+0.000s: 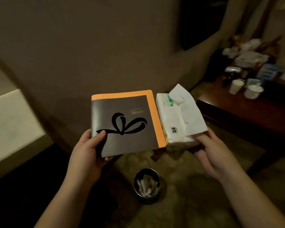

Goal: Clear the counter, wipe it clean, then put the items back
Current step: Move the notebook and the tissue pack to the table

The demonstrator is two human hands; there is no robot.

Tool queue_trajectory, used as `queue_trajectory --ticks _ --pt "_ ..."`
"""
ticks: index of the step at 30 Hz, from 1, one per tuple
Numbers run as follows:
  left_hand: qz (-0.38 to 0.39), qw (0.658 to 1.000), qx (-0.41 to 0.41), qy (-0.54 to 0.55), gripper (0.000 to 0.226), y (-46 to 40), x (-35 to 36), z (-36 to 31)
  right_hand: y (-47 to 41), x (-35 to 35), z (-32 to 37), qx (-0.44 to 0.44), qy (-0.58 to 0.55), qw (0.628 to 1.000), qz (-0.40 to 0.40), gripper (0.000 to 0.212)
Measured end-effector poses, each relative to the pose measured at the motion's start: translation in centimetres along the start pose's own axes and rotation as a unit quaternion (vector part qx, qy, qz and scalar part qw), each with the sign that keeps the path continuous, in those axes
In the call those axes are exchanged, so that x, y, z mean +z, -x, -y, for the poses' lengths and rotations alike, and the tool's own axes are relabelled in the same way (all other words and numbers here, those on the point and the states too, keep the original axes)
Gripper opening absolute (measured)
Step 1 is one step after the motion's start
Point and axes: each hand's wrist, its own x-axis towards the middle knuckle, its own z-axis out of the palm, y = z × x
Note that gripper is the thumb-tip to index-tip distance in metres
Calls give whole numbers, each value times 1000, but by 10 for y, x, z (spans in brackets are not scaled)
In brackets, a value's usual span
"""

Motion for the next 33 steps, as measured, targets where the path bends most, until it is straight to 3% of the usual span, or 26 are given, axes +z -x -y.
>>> queue_trajectory --ticks 3,11,15,16,19,20,26,33 --pt "41 999 -28 -19 17 -2 67 23 6 -62 21 -17 -20 998 -58 60" --pt "168 981 -75 -59 14 -4 219 78 33 -196 60 -86 -64 982 -152 60" --pt "222 967 -93 -82 15 -7 280 101 38 -246 66 -110 -59 972 -201 103" --pt "233 964 -96 -87 16 -9 294 108 37 -258 68 -117 -57 967 -219 100" --pt "264 953 -109 -104 20 -20 334 125 30 -290 73 -139 -66 955 -253 39" --pt "272 949 -117 -108 22 -24 348 130 25 -301 74 -143 -65 951 -268 29" --pt "314 931 -144 -120 17 -62 437 157 -22 -361 92 -135 -44 937 -319 43" --pt "344 907 -187 -153 16 -148 550 208 -118 -436 119 -107 -97 924 -354 38"
